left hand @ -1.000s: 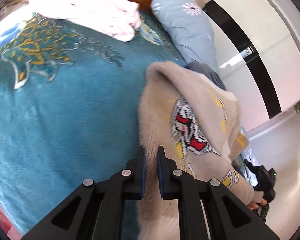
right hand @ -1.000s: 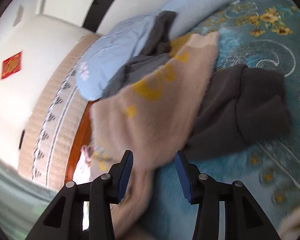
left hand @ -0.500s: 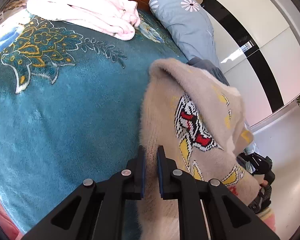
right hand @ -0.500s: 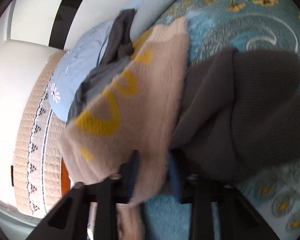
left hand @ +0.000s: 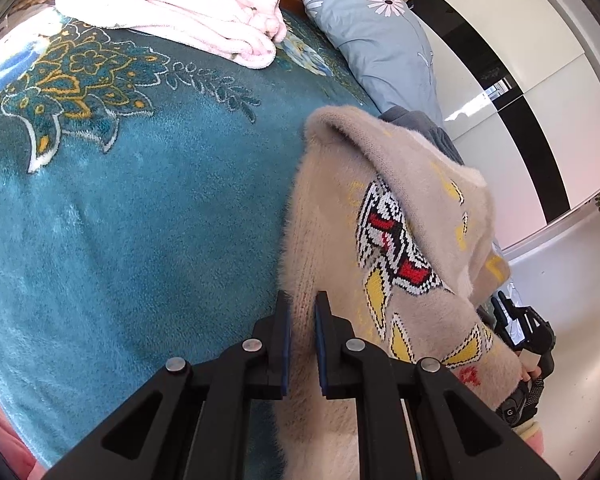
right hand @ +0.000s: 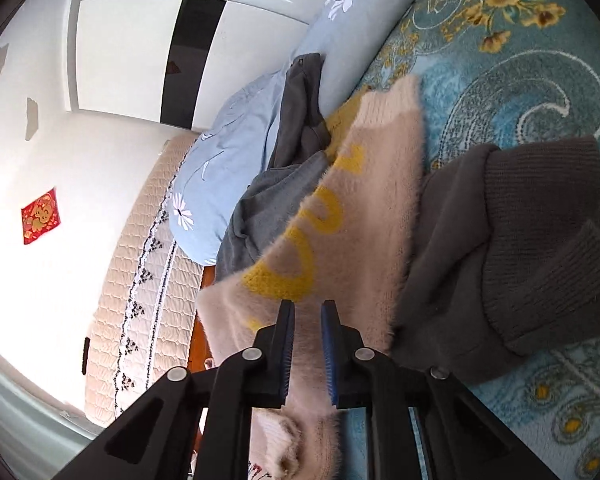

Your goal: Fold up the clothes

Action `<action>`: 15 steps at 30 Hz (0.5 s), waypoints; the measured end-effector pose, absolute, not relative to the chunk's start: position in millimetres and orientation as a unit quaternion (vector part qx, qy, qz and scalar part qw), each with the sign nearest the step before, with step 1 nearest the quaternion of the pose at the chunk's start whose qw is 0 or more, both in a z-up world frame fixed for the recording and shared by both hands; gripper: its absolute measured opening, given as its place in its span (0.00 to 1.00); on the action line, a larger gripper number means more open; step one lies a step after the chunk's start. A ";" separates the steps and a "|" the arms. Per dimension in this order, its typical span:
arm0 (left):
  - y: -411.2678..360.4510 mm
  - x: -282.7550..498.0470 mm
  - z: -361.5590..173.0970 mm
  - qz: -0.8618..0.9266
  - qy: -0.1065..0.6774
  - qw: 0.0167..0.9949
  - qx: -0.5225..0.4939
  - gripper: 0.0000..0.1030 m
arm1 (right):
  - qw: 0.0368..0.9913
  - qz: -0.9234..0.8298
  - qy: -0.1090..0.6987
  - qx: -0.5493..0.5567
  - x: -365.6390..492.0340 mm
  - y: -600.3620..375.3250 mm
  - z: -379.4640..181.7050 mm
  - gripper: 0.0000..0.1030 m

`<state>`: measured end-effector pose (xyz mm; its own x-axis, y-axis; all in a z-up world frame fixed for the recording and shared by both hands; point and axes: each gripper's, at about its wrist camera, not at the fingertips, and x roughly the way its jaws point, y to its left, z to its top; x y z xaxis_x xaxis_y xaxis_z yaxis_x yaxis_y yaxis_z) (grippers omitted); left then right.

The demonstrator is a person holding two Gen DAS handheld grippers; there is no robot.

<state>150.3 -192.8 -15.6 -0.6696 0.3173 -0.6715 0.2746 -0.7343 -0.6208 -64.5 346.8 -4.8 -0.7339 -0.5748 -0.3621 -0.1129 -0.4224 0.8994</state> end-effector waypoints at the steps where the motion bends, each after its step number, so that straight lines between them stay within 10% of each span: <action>1: -192.9 150.4 -15.5 0.838 -0.363 0.013 -0.407 0.10 | 0.149 -0.774 -0.519 0.330 -64.9 346.9 -5.6 0.09; 15: -191.9 147.4 -16.7 0.835 -0.362 0.011 -0.414 0.11 | 0.114 -0.796 -0.476 0.356 -47.5 368.3 4.7 0.06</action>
<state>147.4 -191.9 -16.7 -0.6575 0.3176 -0.6833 0.2817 -0.7374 -0.6139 -47.5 368.3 4.7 -0.7197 -0.5213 -0.4586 -0.1569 -0.5213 0.8388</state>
